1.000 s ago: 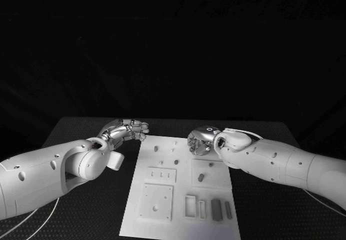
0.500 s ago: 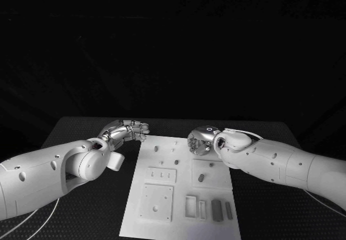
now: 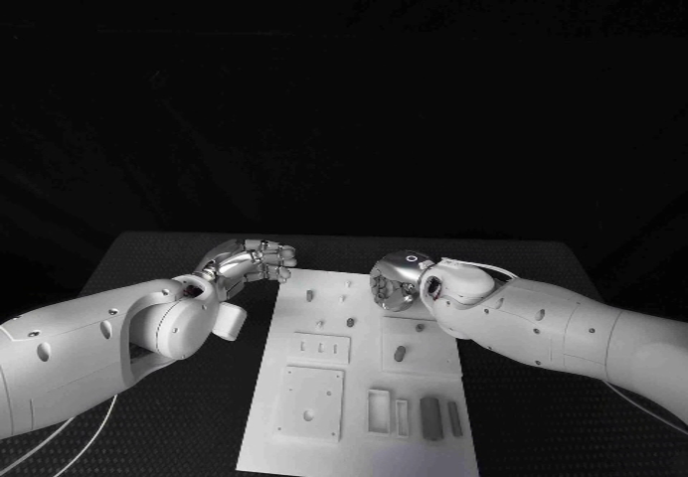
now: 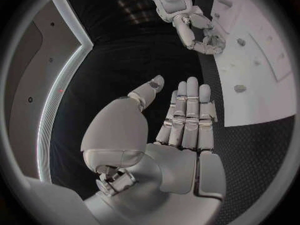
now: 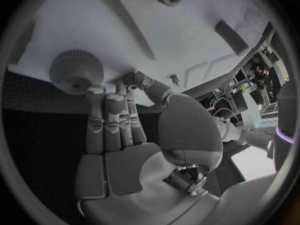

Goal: Assemble the parts on the task board

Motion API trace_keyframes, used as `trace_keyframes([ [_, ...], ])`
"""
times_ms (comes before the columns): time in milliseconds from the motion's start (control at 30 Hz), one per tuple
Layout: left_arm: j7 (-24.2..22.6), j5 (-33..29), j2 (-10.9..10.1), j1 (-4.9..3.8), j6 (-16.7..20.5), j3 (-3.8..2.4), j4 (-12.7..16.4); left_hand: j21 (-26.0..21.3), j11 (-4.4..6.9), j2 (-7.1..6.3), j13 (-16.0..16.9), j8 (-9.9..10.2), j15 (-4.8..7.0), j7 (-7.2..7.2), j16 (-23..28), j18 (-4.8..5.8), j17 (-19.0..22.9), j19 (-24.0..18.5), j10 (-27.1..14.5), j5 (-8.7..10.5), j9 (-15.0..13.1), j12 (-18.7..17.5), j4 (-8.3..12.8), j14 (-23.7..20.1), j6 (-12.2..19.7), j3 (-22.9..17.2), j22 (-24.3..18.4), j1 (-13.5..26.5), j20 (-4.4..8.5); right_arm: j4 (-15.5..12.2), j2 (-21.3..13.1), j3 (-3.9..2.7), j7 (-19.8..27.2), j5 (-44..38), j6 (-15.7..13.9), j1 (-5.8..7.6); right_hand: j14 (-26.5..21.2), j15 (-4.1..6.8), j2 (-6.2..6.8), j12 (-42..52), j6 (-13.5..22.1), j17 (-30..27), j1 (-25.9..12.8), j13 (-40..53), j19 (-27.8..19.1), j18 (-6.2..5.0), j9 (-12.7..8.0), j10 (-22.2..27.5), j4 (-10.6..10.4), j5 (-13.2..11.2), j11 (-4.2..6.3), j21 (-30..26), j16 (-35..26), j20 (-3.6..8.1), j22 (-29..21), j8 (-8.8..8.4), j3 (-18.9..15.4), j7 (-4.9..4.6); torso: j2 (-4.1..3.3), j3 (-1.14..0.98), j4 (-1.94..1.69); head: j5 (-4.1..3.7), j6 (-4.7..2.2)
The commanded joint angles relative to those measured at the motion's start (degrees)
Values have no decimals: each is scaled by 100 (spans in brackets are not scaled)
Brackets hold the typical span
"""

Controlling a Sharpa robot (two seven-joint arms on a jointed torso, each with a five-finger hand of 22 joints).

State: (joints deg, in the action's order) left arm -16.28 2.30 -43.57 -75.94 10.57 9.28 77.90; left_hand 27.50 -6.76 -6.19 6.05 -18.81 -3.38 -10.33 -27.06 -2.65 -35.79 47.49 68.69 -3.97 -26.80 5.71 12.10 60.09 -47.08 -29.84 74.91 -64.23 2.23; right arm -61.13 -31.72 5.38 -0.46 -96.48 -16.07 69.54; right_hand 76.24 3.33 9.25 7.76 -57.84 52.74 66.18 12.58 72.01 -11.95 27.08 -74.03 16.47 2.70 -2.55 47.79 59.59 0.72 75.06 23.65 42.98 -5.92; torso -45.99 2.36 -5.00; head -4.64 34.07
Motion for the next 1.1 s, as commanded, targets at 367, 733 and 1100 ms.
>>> trace_keyframes([
  [367, -19, 17, -12, -6, -57, -4, 10, 29, -23, 2, -5, 22, -23, -7, 38, -73, -16, -42, 5, 23, -13, -39, 39, -4, 22, -20, 88, 58, -10, -397, -174, 1, -484, -231, -500, -54, -23, 122, -15, 67, -125, -27, -1, 184, 6, -305, 128, -320, 12, 8, 75, 99, 63, 72, 108, 79, 174, 29, -8, 12, 11, 12, -61],
  [733, -28, 17, -13, -6, -54, -4, 10, 31, -23, 1, -4, 23, -23, -7, 40, -74, -19, -43, 7, 23, -14, -41, 45, -3, 24, -23, 88, 60, -11, -401, -22, -74, -739, -374, -1147, -8, -21, 138, 41, 61, -168, -38, 15, 249, 22, -305, 172, -345, 11, 8, 91, 135, 84, 100, 103, 86, 249, 49, -19, 5, 0, 15, -123],
  [1100, -29, 16, 24, -6, -67, -5, -1, 32, -21, 4, -3, 23, -24, -7, 46, -74, -22, -45, 12, 22, -16, -43, 52, -4, 23, -28, 88, 63, -12, -89, 399, -81, -735, -419, -1161, -7, -21, 141, 63, 55, -181, -42, 13, 269, 25, -305, 186, -350, 8, 9, 93, 146, 92, 107, 101, 84, 276, 54, -31, 7, -3, 9, -134],
])
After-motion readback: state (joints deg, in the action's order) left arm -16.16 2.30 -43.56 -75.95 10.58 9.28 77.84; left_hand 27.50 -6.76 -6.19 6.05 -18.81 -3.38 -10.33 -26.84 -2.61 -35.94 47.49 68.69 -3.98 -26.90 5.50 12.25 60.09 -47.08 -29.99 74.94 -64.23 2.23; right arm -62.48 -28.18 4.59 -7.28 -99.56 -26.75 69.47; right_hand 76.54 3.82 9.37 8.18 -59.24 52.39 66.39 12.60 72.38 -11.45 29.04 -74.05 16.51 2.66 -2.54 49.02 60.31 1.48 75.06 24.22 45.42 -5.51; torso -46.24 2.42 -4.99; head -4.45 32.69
